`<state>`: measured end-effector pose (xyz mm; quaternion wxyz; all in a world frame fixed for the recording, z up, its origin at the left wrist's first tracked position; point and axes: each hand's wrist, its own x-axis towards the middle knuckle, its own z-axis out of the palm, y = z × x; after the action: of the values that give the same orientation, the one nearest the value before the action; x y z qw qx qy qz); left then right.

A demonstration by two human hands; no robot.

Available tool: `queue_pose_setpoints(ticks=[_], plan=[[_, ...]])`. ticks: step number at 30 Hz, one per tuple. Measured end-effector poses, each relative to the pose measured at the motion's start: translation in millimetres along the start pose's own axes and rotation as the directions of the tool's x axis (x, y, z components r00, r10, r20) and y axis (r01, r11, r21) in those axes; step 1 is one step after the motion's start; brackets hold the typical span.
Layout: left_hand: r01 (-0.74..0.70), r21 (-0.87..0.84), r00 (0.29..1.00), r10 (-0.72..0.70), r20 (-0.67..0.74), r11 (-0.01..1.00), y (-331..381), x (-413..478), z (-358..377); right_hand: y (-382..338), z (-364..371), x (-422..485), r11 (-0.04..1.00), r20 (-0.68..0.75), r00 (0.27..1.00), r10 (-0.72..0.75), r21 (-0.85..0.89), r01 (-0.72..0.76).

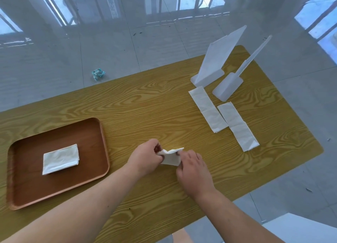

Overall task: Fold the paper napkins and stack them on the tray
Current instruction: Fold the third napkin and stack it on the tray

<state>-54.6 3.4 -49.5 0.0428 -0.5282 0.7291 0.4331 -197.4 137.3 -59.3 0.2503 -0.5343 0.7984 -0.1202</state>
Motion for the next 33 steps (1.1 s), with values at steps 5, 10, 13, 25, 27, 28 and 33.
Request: queue_pose_setpoints(ticks=[5,10,13,25,27,28,33], plan=[[0.006,-0.5,0.997,0.032,0.067,0.866,-2.5,-8.2,-19.4,-14.9,-17.5,25.3,0.823,0.104,0.966,0.236,0.507,-0.256],[0.049,-0.732,0.995,0.028,0.092,0.679,-23.1,-18.4,-59.9,-58.6,-23.0,54.9,0.326,0.461,0.868,0.184,0.805,-0.496],[0.079,-0.814,0.996,-0.019,0.083,0.576,-50.2,-30.1,-89.2,-94.7,-9.1,62.3,0.163,0.561,0.821,0.107,0.805,-0.571],[0.161,-0.759,0.911,-0.391,-0.132,0.631,-212.0,-78.2,-157.6,-249.4,66.9,89.3,0.636,0.549,0.836,-0.01,0.649,-0.419],[0.182,-0.736,0.888,-0.431,-0.163,0.653,-234.9,-81.2,-162.9,-264.4,80.1,95.1,0.745,0.531,0.848,-0.016,0.572,-0.344],[0.193,-0.713,0.874,-0.448,-0.187,0.675,-245.3,-81.0,-164.8,-270.2,85.9,98.3,0.787,0.523,0.852,-0.018,0.533,-0.311],[0.296,-0.463,0.832,-0.464,-0.304,0.835,-280.4,-76.9,-172.4,-285.5,102.1,113.3,0.937,0.488,0.872,-0.036,0.32,-0.14]])
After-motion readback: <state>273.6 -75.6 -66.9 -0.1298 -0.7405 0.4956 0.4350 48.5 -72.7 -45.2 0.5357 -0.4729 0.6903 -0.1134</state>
